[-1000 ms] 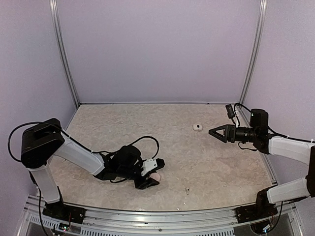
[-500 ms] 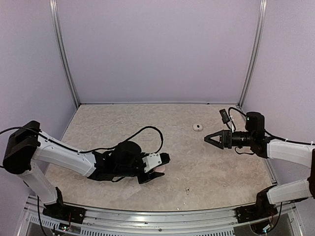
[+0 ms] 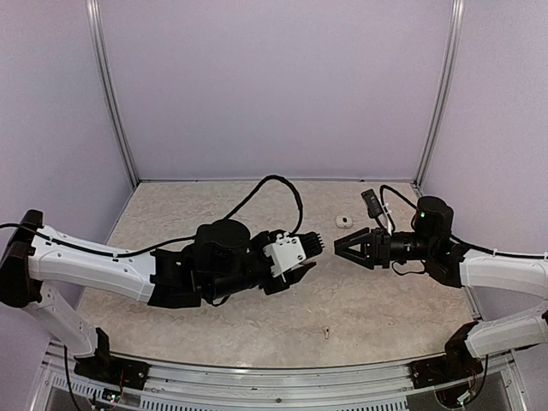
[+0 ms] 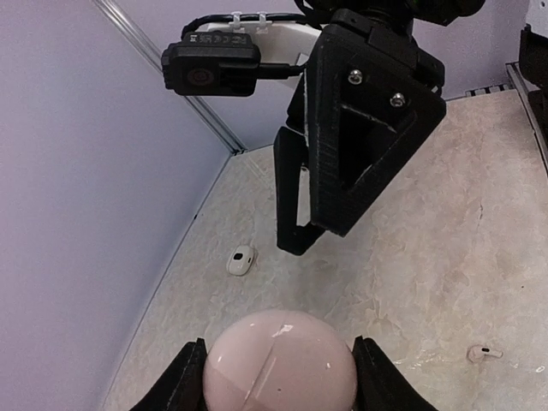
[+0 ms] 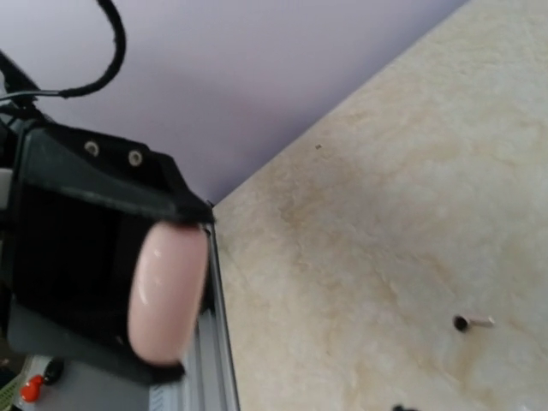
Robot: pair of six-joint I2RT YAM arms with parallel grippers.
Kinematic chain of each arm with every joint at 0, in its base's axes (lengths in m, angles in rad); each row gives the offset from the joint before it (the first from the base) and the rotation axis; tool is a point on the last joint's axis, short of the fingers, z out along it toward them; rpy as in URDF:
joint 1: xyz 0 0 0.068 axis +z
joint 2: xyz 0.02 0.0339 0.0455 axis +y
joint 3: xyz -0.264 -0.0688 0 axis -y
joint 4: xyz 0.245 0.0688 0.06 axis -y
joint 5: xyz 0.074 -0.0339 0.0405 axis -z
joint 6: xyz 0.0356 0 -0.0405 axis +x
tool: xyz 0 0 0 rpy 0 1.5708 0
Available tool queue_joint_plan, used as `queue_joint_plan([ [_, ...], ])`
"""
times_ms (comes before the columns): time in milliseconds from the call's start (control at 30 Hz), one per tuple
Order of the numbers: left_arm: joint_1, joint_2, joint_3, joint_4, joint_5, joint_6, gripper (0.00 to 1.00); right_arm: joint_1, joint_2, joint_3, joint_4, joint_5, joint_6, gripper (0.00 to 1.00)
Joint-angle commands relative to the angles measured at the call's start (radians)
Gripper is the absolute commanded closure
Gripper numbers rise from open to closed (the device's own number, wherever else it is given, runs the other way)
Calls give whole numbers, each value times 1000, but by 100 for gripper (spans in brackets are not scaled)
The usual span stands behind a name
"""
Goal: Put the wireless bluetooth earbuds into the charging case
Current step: Pass from the left arm to the right
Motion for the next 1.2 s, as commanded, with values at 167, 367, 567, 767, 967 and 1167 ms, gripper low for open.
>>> queue_joint_plan([
  [167, -37, 40, 50, 22, -78, 73, 62, 136, 32, 46, 98, 107, 40, 49],
  [367, -46, 44, 53, 29, -83, 81, 63, 201, 73, 69, 113, 126, 28, 53],
  [567, -62, 41, 49, 39, -95, 93, 63, 233, 109, 76, 145, 139, 42, 60],
  [767, -69, 44, 47, 42, -118, 102, 63, 238, 124, 82, 160, 137, 50, 71],
  [967, -69, 35, 29, 71, -130, 96, 47, 237, 123, 91, 136, 128, 36, 82],
  [1167, -69, -18, -22, 55, -87, 48, 35, 238, 89, 129, 27, 148, -58, 90],
])
